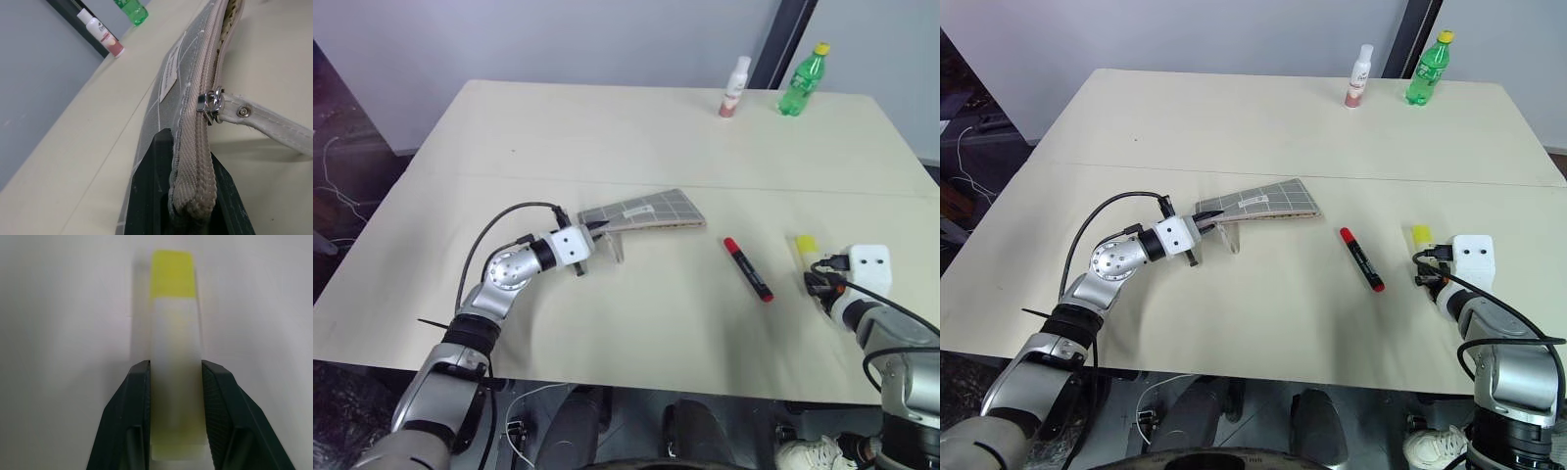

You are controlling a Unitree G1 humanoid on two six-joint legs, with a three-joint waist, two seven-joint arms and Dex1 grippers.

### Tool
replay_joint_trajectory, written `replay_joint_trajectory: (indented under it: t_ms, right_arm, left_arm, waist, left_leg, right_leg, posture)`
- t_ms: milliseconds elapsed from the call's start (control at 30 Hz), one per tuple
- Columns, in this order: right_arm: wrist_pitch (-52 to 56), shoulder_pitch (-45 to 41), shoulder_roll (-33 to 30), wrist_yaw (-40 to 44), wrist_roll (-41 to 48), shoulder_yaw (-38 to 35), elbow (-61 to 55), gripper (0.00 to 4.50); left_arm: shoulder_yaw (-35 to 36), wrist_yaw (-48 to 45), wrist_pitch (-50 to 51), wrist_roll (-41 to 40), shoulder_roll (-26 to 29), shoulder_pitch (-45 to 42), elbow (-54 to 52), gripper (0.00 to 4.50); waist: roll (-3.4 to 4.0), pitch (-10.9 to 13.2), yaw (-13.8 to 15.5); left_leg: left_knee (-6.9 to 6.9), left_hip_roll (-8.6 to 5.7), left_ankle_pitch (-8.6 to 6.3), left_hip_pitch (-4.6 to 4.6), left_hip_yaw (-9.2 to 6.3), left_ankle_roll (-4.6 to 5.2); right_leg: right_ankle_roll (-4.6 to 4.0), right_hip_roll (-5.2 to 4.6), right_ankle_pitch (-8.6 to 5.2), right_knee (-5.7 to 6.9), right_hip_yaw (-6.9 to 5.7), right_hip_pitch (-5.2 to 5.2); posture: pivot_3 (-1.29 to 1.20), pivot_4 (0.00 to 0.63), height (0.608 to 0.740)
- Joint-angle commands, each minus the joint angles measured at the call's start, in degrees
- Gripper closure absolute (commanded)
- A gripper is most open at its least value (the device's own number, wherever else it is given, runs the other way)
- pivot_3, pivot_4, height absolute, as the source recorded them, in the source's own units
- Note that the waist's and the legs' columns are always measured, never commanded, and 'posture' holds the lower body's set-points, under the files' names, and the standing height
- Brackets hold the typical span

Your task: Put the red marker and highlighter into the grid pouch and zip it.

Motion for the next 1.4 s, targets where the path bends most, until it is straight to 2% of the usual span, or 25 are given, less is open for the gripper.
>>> replay_joint_trajectory:
  t_ms: [33,100,167,300,467,733,933,1400]
  right_arm:
    - [-10.72,-1.91,-6.09,7.36,-0.13,4.4,-4.93,3.62]
    - [-18.54,-1.39,-10.7,15.14,-0.07,9.22,-7.93,3.62]
    - [-21.64,-2.63,-13.09,22.07,4.54,10.98,-11.44,3.62]
    - [-25.07,-5.08,-18.45,29.69,5.92,15.77,-14.17,3.62]
    - [-27.35,-11.11,-18.6,27.3,-1.43,24.44,-9.18,3.62]
    - [-30.03,-14.08,-17.28,26.54,-6.15,29.46,-3.85,3.62]
    - [-31.0,-14.31,-16.92,27.45,-5.33,28.46,-4.09,3.62]
    - [-34.36,-14.08,-17.36,27.81,-10.19,30.69,-1.54,3.62]
  left_arm:
    - [2.08,-5.86,2.42,-6.64,0.19,-1.13,-2.43,4.5]
    - [2.29,-7.8,2.86,-7.4,0.61,-2.37,-0.93,4.5]
    - [2.54,-9.32,3.06,-7.9,0.83,-3.9,0.46,4.5]
    - [3.8,-11.73,3.73,-10.16,0.02,-6.06,1.58,4.5]
    - [4.02,-14.38,2.7,-10.97,-0.02,-6.1,2.11,4.5]
    - [4.05,-14.88,2.33,-10.64,-0.29,-5.26,0.79,4.5]
    - [3.74,-14.8,1.38,-9.84,-0.11,-4.99,1.41,4.5]
    - [3.99,-14.94,2.86,-10.51,-1.0,-5.2,0.1,4.5]
  waist:
    - [0.05,0.03,-0.1]
    - [0.08,0.04,-0.17]
    - [0.05,0.05,-0.11]
    - [0.0,0.06,0.04]
    - [-0.06,0.07,-0.03]
    - [-0.06,0.07,0.02]
    - [-0.06,0.07,0.0]
    - [-0.06,0.07,0.03]
  left_leg:
    - [0.0,0.0,0.0,-0.01,0.0,0.0]
    - [0.01,0.01,-0.02,-0.02,0.01,0.03]
    - [0.01,0.03,-0.04,-0.02,-0.01,0.07]
    - [0.12,0.06,-0.06,-0.04,-0.05,0.15]
    - [0.24,0.0,-0.11,-0.05,-0.03,0.2]
    - [0.21,-0.01,-0.11,-0.14,-0.04,0.2]
    - [0.21,0.0,-0.1,-0.07,-0.04,0.18]
    - [0.21,0.0,-0.1,-0.08,-0.04,0.17]
  right_leg:
    - [0.0,0.0,0.0,0.0,0.0,-0.01]
    - [0.0,0.0,0.0,-0.03,0.0,-0.02]
    - [0.0,0.03,-0.01,-0.05,-0.03,0.0]
    - [0.02,0.04,0.0,-0.1,-0.11,0.09]
    - [0.01,-0.03,0.02,-0.19,-0.1,0.17]
    - [0.0,-0.02,0.03,-0.19,-0.11,0.07]
    - [0.0,0.01,0.03,-0.14,-0.11,0.1]
    - [0.0,0.0,0.03,-0.14,-0.11,0.1]
  posture:
    - [0.0,0.15,0.74]
    - [0.0,0.15,0.74]
    - [0.0,0.15,0.74]
    - [0.0,0.15,0.74]
    - [0.0,0.15,0.74]
    - [0.0,0.15,0.74]
    - [0.0,0.15,0.74]
    - [0.0,0.15,0.74]
